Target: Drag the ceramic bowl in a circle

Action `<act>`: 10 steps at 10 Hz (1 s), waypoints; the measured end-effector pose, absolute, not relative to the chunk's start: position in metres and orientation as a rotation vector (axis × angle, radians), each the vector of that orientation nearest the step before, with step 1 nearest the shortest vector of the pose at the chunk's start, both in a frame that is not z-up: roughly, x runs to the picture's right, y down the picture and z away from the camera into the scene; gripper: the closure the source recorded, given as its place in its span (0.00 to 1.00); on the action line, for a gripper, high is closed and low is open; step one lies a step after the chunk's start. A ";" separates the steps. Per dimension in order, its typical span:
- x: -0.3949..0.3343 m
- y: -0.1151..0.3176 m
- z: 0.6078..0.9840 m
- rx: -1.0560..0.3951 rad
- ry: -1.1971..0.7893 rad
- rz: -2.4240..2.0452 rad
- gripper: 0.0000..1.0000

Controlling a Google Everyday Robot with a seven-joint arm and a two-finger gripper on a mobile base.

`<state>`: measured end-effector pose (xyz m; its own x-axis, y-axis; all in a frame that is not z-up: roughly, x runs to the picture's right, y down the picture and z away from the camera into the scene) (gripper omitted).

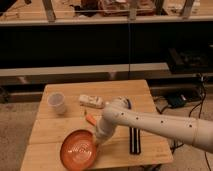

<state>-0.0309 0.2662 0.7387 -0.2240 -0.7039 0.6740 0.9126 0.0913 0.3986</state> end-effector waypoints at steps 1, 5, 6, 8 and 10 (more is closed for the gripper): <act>-0.011 0.263 0.748 -0.345 -0.933 -1.437 1.00; -0.003 0.232 0.764 -0.390 -0.900 -1.313 1.00; -0.014 0.227 0.767 -0.388 -0.907 -1.316 1.00; -0.048 0.221 0.766 -0.373 -0.929 -1.343 1.00; -0.097 0.213 0.753 -0.310 -0.985 -1.389 1.00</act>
<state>-0.0969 0.2128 0.7534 -0.1217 -0.6741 0.7286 0.9106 0.2163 0.3522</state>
